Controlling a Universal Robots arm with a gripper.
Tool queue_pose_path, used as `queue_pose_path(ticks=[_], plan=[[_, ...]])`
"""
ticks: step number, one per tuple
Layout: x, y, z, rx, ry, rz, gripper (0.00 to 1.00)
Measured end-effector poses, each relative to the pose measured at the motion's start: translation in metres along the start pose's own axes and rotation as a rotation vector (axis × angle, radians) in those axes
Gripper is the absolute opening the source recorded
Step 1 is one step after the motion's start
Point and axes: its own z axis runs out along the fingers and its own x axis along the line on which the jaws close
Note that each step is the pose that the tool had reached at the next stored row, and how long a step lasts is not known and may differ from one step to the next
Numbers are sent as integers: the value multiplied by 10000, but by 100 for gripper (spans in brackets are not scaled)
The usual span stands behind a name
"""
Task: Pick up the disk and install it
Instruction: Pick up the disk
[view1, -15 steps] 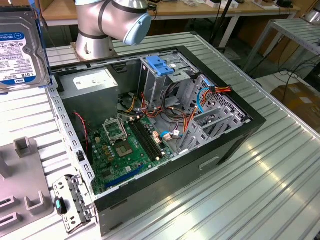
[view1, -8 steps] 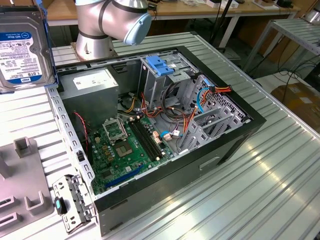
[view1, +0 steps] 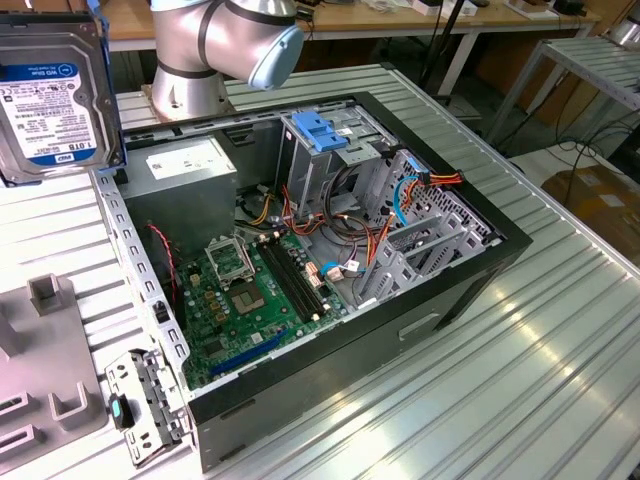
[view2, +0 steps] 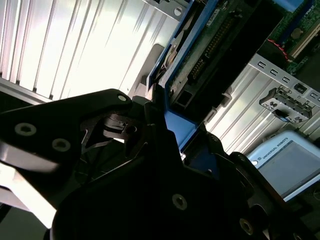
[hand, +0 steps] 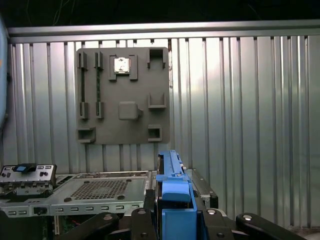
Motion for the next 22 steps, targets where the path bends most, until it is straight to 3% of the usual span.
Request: queue_pose_path(ticks=[8, 11, 20, 22], plan=[[58, -36, 1, -1, 1, 1, 37], [56, -107, 2, -1, 1, 0, 37], [51, -243, 5, 0, 12, 0, 37], [48, -314, 6, 0, 15, 0, 37]])
